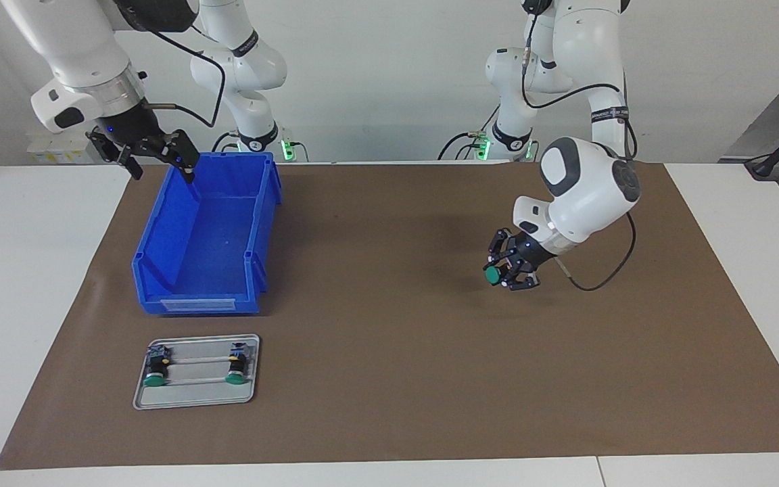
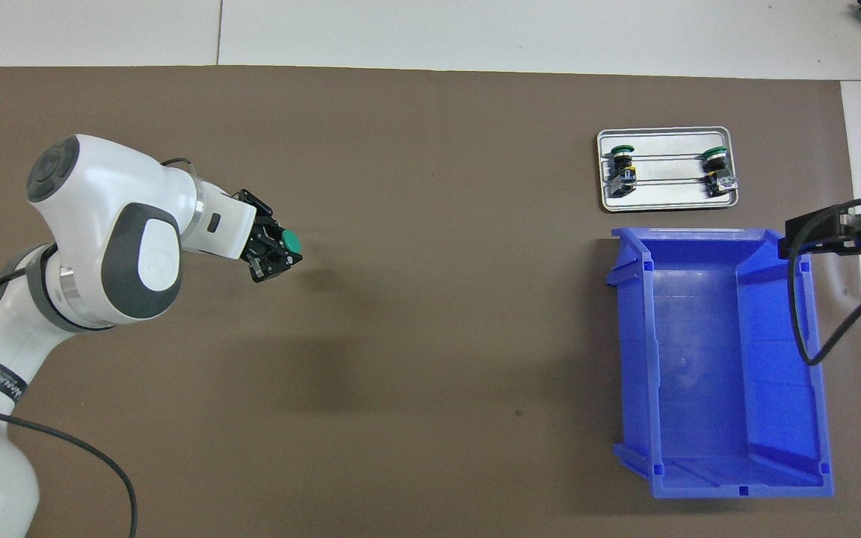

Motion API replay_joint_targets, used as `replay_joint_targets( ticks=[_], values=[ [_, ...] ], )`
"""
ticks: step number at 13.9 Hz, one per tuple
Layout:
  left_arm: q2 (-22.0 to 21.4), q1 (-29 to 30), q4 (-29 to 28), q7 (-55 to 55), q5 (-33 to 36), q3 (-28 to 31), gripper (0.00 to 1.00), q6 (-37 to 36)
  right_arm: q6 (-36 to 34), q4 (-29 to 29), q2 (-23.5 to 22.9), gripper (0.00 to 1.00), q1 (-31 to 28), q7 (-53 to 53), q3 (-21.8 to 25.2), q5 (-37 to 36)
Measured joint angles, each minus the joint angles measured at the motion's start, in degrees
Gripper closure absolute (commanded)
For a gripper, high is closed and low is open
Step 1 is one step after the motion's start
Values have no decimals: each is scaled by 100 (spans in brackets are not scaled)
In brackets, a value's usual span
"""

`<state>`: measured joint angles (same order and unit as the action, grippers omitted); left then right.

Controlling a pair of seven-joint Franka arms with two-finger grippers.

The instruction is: Place and press button with both arms

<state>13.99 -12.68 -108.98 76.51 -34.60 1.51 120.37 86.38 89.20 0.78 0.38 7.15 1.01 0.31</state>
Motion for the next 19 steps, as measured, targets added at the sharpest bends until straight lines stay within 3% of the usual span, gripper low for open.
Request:
replay_joint_targets(
  ticks=[5,10,16,19],
  values=[
    [-112,624,-286,1273,-1590,-1,72,-282,0,0,0,0,0,0,0,0],
    [-536,989,-1244,2538,-3365,1,70,-294,0,1,0,0,0,0,0,0],
    [-777,1032,-2085,3194,-3999,-7,72,-298,0,1,0,0,0,0,0,0],
    [-775,1032,-2412,4026,-4759,-21,72,-307,0,1,0,0,0,0,0,0]
  ],
)
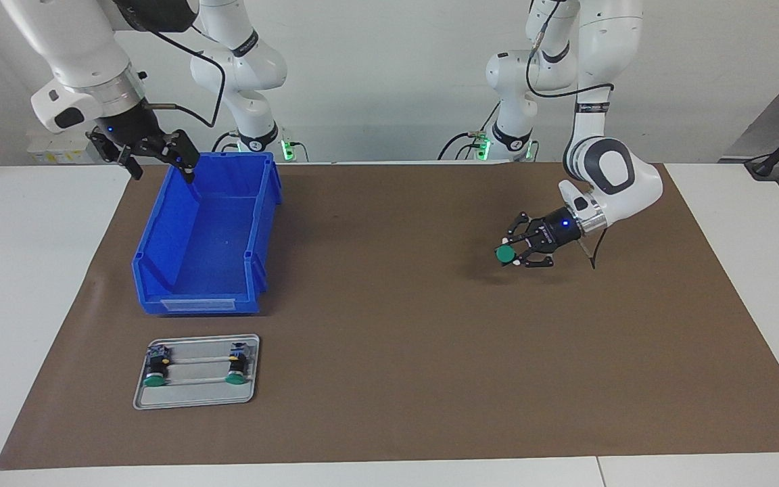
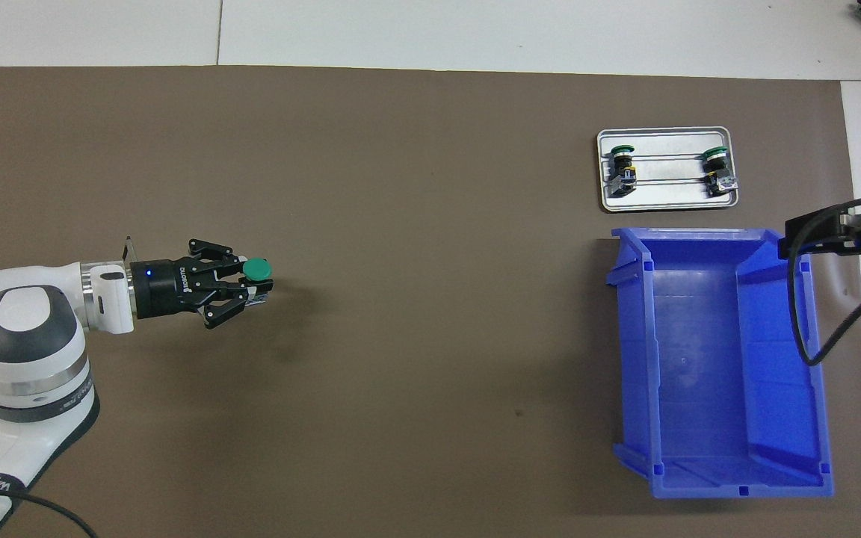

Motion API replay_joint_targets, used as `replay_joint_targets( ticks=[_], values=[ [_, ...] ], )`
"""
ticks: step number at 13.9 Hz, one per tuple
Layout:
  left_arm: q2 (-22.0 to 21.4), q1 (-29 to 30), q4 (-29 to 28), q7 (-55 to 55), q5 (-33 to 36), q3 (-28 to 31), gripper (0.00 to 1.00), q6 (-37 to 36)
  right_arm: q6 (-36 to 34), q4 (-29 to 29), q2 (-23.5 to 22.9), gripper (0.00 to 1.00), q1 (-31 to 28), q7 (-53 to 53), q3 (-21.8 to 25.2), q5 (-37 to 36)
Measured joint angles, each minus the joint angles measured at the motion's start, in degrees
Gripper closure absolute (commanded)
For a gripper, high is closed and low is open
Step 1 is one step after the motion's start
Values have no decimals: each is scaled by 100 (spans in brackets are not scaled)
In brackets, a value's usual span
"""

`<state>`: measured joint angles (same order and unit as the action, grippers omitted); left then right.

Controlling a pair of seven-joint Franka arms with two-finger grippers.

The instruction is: Place and press button with both arms

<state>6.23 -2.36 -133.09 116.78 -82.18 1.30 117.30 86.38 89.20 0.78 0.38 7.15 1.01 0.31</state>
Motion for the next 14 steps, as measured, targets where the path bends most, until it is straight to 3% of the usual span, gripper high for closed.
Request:
replay_joint_targets(
  ticks=[3,8,11,14],
  values=[
    [7,17,-160,482,-330,-2,73,-277,0,0,0,0,0,0,0,0],
    [211,576,-481,1712,-396,19,72,-1049,0,2,0,0,0,0,0,0],
    [309,584,-506,1943,-455,-17,65,-1228,0,4,0,0,0,0,0,0],
    [320,577,-502,1962,-761,-30,65,-1216,0,4,2,0,0,0,0,0]
  ],
)
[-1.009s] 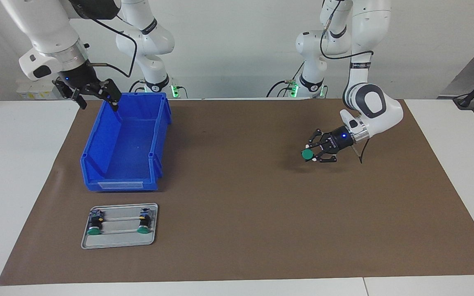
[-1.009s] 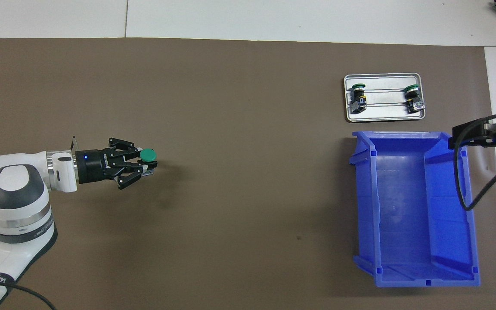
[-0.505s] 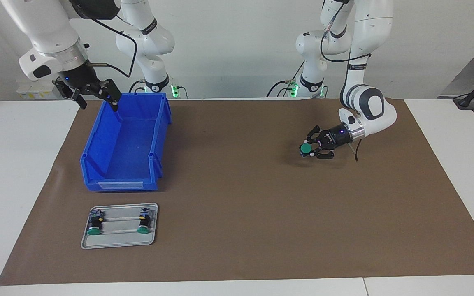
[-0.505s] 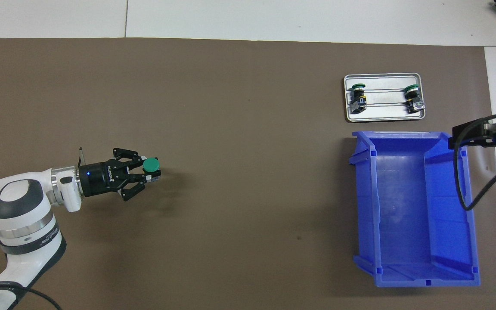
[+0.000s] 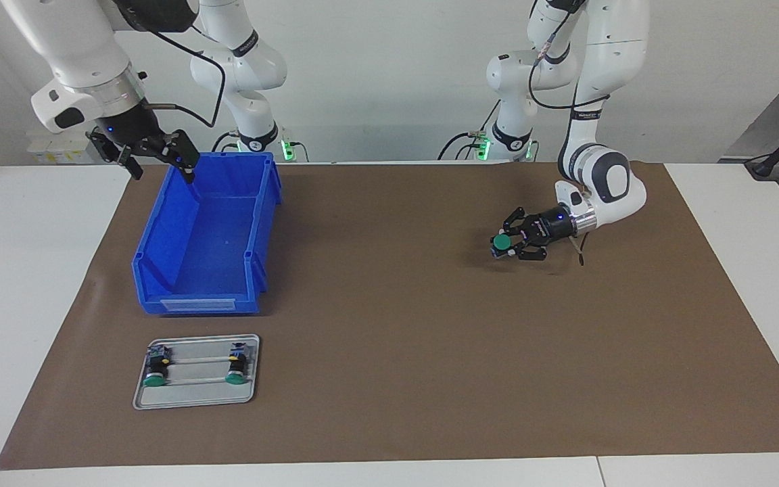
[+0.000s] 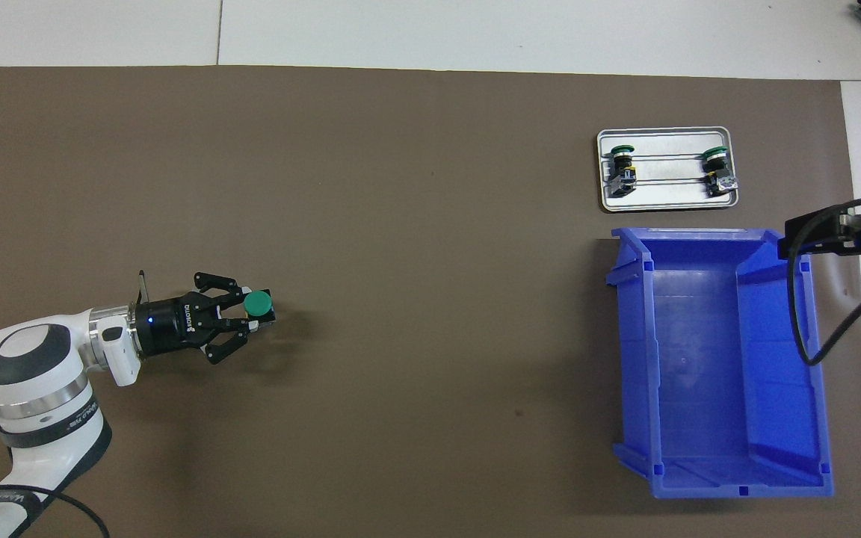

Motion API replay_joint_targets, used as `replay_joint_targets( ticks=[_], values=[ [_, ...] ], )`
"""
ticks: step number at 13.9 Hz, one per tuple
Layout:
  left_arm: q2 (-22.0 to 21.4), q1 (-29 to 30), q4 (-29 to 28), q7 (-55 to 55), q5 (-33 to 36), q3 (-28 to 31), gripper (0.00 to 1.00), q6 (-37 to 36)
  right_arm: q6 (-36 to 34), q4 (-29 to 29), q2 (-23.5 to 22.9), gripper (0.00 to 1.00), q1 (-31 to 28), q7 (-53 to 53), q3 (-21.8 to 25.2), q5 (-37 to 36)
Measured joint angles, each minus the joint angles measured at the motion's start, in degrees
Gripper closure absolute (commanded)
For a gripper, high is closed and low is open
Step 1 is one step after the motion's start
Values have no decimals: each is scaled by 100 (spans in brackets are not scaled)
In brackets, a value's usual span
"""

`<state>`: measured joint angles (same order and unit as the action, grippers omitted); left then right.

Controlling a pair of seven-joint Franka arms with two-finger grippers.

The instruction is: Place and press button with both arms

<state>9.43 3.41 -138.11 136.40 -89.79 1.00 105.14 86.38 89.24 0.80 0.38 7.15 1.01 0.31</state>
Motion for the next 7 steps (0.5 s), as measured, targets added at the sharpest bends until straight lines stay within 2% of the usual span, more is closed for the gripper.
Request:
replay_joint_targets(
  ticks=[1,4,7],
  values=[
    [18,-15,12,17,-140,-2,65,81,0,1,0,0,0,0,0,0],
    [94,-117,65,30,-273,-19,73,591,0,1,1,0,0,0,0,0],
    [184,-427,103,45,-446,-42,69,765,0,1,2,0,0,0,0,0]
  ],
)
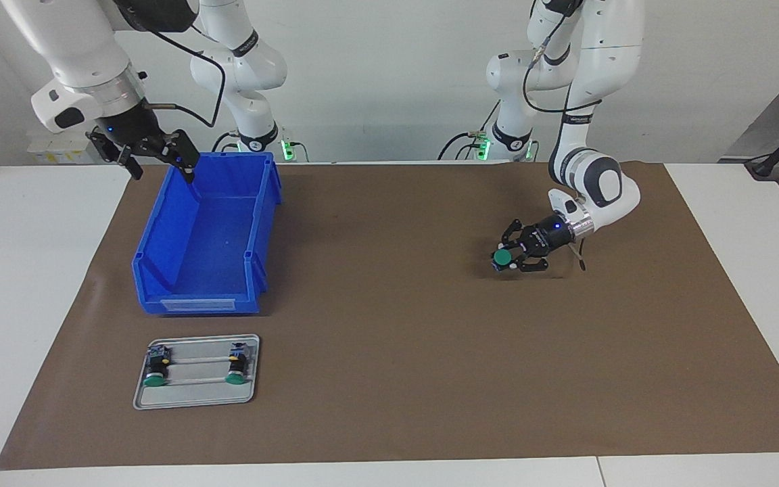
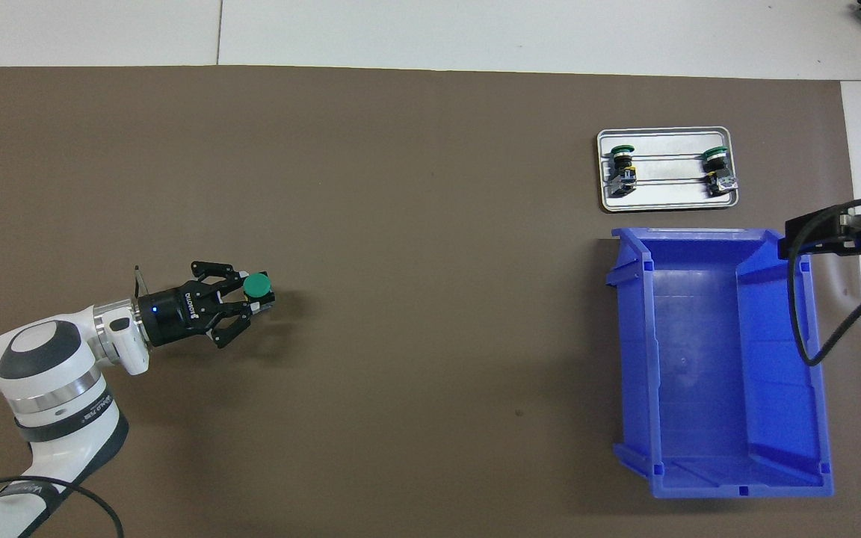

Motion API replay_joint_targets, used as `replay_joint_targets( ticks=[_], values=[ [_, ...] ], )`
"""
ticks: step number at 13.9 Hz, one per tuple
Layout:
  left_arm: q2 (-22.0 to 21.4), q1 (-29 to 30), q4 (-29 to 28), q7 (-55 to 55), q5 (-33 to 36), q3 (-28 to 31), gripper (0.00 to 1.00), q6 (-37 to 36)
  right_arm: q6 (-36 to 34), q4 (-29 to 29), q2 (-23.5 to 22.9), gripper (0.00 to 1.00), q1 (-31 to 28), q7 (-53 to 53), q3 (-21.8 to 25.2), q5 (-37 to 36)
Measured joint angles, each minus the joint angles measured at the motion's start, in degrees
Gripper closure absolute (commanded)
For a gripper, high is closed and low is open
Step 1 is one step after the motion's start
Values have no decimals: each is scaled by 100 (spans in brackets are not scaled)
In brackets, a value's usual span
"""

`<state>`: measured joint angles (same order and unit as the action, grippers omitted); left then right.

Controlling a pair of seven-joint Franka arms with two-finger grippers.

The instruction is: Place and press button with both arms

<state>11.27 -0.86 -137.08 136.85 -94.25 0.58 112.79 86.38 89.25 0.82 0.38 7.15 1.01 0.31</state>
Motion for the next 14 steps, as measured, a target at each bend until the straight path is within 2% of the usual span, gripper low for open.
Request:
replay_joint_targets(
  ticks=[8,14],
  values=[
    [28,-119,-54,291,-37,-13,69,-727,0,4,1,0,0,0,0,0],
    [495,-115,-67,611,-40,-1,65,-995,0,6,3,0,0,0,0,0]
  ],
)
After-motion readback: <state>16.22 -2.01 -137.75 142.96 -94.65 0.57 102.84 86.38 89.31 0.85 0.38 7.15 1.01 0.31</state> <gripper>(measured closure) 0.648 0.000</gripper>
